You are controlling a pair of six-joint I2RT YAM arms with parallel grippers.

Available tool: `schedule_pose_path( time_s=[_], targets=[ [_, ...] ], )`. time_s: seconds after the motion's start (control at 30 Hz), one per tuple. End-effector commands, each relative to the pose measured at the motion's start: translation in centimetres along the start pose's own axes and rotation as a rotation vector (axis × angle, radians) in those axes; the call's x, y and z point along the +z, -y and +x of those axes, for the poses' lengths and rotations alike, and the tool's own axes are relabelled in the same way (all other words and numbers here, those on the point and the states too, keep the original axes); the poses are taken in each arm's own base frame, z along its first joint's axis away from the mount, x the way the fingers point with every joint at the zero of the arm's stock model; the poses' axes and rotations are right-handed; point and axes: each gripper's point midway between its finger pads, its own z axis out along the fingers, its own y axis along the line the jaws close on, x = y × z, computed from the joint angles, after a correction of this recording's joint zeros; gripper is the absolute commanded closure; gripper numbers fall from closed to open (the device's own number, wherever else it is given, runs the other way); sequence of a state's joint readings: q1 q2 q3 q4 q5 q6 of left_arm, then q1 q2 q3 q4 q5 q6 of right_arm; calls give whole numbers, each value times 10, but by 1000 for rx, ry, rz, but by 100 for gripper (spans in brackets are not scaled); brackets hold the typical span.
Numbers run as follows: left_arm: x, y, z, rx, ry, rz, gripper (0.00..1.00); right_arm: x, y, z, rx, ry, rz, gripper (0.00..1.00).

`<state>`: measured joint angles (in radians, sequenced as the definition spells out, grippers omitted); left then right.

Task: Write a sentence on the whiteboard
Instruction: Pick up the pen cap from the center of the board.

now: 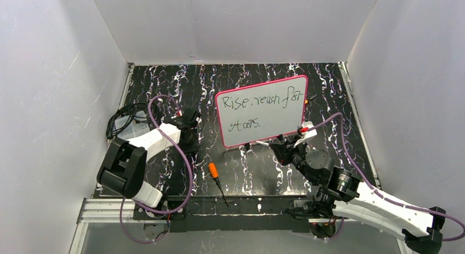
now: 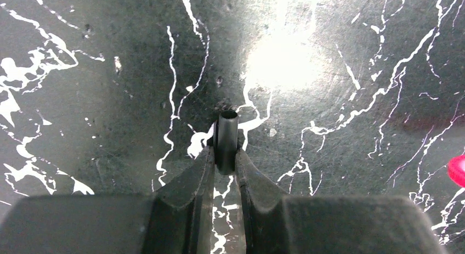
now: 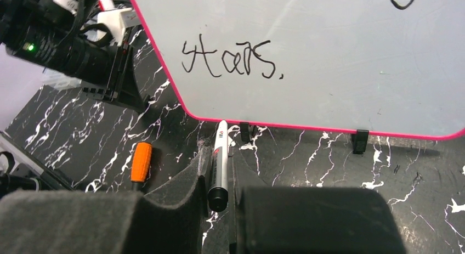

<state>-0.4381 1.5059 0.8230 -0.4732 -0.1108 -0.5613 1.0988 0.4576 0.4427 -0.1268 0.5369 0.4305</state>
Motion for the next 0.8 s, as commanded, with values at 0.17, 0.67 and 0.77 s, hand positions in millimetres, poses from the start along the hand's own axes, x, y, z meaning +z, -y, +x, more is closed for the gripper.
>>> schedule_pose_path(
  time_s=[0.17,0.67,0.77],
  targets=[
    [-71,-4,-28,48,317,122,100,-6,-8,-54,99,34,80,99],
    [-195,93,57,840,453,849,100,-17,-89,-100,9,-97,-232,99],
    [-199,103,79,895,409,934,100,-26,-107,-103,21,-154,-314,99]
  ],
)
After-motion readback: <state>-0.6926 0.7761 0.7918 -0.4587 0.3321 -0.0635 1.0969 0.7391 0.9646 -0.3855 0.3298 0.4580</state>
